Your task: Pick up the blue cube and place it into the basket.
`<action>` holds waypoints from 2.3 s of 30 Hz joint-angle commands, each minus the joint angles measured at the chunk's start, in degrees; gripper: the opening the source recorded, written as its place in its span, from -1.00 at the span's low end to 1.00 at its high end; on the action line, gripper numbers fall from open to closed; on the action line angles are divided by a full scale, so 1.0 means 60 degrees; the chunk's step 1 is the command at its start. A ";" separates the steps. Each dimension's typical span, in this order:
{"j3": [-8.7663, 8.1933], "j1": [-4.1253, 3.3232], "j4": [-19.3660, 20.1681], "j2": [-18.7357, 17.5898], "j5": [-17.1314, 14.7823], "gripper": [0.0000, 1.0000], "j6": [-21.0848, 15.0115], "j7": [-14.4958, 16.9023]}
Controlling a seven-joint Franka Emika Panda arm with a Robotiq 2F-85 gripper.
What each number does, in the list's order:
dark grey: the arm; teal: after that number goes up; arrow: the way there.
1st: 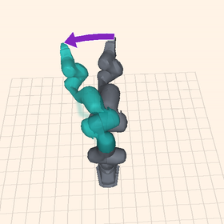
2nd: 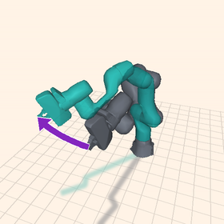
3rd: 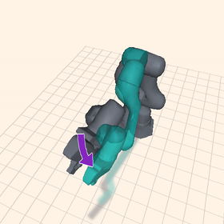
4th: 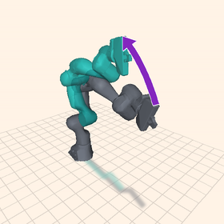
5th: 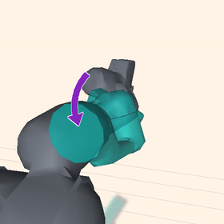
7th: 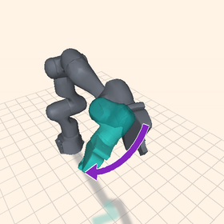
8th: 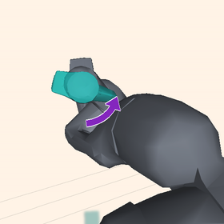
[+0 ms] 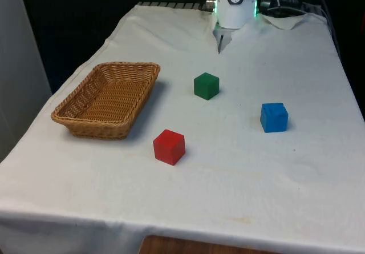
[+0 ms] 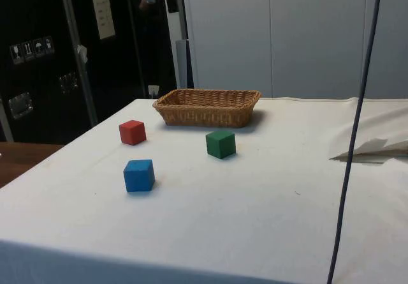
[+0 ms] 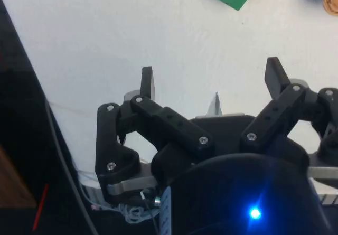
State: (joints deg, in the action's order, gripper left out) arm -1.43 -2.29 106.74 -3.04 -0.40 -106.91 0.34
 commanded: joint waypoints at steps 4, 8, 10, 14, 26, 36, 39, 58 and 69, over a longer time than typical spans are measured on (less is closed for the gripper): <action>0.0095 -0.0038 -0.0086 -0.0086 0.0210 1.00 -0.0086 -0.0258; 0.0220 -0.0057 -0.0181 -0.0229 0.0353 1.00 -0.0210 -0.0468; 0.0315 -0.0057 -0.0296 -0.0363 0.0439 1.00 -0.0248 -0.0621; 0.0411 -0.0076 -0.0449 -0.0535 0.0535 1.00 -0.0286 -0.0764; 0.0840 -0.0115 -0.0497 -0.0974 0.0831 1.00 -0.0688 -0.1280; 0.1127 -0.0143 -0.0296 -0.1108 0.1127 1.00 -0.1241 -0.1413; 0.1184 -0.0153 -0.0229 -0.1127 0.1203 1.00 -0.1423 -0.1451; 0.1394 -0.0134 0.0592 -0.1337 0.1480 1.00 -0.3323 -0.1480; 0.1394 -0.0143 0.0984 -0.1595 0.1490 1.00 -0.4326 -0.1442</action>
State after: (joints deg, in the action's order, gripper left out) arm 6.93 -3.09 112.36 -12.32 8.31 -131.61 -8.19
